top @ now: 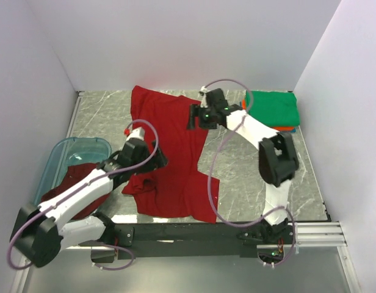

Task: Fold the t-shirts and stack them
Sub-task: Flatten the tshirt out

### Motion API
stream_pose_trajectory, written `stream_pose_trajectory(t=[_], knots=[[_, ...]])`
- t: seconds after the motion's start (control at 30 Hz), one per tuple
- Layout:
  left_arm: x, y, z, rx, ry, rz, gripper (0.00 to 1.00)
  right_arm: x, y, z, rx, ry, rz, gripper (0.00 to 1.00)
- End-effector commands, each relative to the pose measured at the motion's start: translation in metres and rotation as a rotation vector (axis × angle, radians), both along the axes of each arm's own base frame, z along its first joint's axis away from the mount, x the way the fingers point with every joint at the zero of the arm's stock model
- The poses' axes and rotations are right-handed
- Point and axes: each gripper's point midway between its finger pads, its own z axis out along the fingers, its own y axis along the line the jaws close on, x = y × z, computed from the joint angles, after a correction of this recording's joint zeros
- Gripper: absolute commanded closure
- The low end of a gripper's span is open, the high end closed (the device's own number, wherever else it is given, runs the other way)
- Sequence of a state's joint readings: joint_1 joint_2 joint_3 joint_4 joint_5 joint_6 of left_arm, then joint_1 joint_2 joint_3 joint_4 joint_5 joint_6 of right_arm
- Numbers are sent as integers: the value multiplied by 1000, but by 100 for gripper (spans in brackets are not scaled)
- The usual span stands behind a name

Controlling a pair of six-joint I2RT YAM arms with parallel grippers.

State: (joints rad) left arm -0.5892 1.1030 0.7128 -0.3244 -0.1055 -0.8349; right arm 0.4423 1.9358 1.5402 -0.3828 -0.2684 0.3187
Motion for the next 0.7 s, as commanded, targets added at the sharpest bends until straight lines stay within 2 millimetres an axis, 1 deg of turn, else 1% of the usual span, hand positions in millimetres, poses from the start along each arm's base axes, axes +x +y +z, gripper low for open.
stream_pose_trajectory(t=[0.0, 0.03, 0.07, 0.1, 0.13, 0.17, 0.2, 0.27, 0.3, 0.33, 0.4, 0.43, 0.47, 0.5, 0.53, 0.57, 0.6, 0.63, 0.67], knots=[[-6, 11, -1, -41, -5, 92, 0, 16, 28, -2, 36, 5, 38, 17], [-11, 14, -11, -34, 14, 102, 0, 20, 35, 0, 39, 4, 45, 17], [-12, 15, -14, -36, 17, 106, 1, 21, 39, -6, 34, 17, 54, 17], [-12, 14, -16, -42, 15, 103, 1, 20, 45, -26, 16, 55, 61, 17], [-13, 15, -21, -37, 23, 104, 1, 23, 48, -25, 13, 64, 61, 17], [-13, 15, -22, -39, 24, 104, 1, 23, 50, -32, 7, 79, 65, 17], [-13, 15, -26, -32, 34, 107, 0, 21, 52, -44, -3, 106, 66, 17], [-12, 18, -34, -16, 48, 134, 1, 18, 53, -51, -6, 128, 62, 17], [-12, 21, -42, 3, 72, 154, 1, 17, 53, -56, -9, 143, 55, 17], [-11, 23, -45, 7, 87, 187, 0, 13, 50, -61, -20, 159, 54, 17], [-8, 27, -55, 42, 113, 209, 1, 8, 48, -65, -25, 171, 59, 17], [-5, 26, -55, 47, 114, 210, 0, 0, 46, -73, -24, 197, 69, 17], [-2, 27, -57, 54, 119, 217, 1, -4, 43, -77, -35, 206, 76, 17], [1, 29, -65, 73, 137, 227, 1, -7, 40, -78, -43, 208, 71, 17], [5, 29, -67, 81, 137, 232, 1, -15, 34, -88, -63, 232, 67, 17], [10, 37, -77, 100, 164, 261, 1, -19, 32, -88, -68, 232, 73, 17], [14, 40, -81, 104, 173, 274, 1, -22, 30, -90, -73, 239, 71, 17], [20, 40, -80, 103, 174, 267, 0, -30, 25, -98, -88, 259, 69, 17], [27, 46, -81, 108, 176, 286, 0, -34, 23, -100, -90, 266, 70, 17]])
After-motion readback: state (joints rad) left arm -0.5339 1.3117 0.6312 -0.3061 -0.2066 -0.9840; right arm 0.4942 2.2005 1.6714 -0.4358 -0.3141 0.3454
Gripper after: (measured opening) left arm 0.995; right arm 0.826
